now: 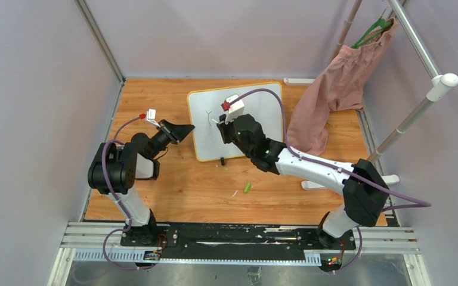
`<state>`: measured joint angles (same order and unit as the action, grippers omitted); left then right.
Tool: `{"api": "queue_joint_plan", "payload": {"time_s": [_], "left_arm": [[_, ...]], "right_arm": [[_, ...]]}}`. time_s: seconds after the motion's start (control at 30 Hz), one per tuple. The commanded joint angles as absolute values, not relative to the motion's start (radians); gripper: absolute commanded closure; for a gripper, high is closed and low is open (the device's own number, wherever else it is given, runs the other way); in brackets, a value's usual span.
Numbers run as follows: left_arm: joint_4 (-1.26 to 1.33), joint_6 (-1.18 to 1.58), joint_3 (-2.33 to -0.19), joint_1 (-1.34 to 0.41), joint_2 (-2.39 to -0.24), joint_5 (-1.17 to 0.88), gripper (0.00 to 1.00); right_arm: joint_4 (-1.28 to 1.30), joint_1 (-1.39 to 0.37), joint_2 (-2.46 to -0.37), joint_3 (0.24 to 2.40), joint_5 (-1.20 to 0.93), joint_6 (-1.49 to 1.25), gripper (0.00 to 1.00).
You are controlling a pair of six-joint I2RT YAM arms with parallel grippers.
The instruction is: Write a sentence on the whiteboard
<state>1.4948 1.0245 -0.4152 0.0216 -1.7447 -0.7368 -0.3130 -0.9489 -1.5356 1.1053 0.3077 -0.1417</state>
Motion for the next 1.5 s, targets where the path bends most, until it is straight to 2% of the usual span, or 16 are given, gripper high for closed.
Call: {"api": "queue_joint_plan", "payload": {"time_s": [0.0, 0.97, 1.47], "left_arm": [[1.547, 1.025, -0.427, 0.011, -1.718, -0.752, 1.0], [1.548, 1.026, -0.428, 0.011, -1.71, -0.755, 1.0], [1.547, 1.028, -0.43, 0.011, -1.712, -0.755, 1.0]], "right_arm": [[-0.295, -0.946, -1.533, 1.15, 0.327, -0.127, 1.0], [-0.25, -0.902, -1.619, 1.192, 0.31, -0.131, 1.0], [-0.243, -0.903, -1.591, 1.123, 0.304, -0.152, 1.0]]}}
